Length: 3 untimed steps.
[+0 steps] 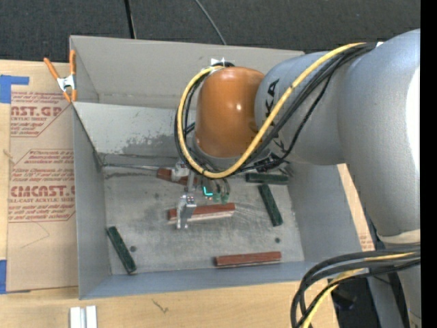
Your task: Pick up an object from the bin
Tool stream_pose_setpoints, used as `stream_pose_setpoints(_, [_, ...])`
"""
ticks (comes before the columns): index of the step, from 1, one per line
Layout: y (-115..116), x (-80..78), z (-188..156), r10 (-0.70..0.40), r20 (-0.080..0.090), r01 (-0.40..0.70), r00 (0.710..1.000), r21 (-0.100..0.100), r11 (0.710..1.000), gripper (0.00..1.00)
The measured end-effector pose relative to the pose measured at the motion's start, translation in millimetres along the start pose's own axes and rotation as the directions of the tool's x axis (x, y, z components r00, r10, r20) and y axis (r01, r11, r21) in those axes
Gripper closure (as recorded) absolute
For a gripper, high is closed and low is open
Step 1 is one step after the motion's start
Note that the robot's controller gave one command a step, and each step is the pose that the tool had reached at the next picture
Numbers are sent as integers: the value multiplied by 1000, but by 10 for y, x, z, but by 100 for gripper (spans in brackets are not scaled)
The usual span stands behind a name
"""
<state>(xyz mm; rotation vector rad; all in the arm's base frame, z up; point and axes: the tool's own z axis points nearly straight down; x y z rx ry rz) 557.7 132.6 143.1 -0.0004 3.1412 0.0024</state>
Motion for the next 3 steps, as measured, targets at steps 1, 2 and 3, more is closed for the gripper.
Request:
stream_pose_setpoints(1, [-428, 256, 636, -12, 10, 12, 1000, -1, 1000, 100])
stream_pose_setpoints(2, [-428, 256, 636, -11, 10, 11, 1000, -1, 1000, 100])
stream_pose_setpoints(3, [-412, 171, -1095, 12, 8, -12, 1000, -1, 1000, 100])
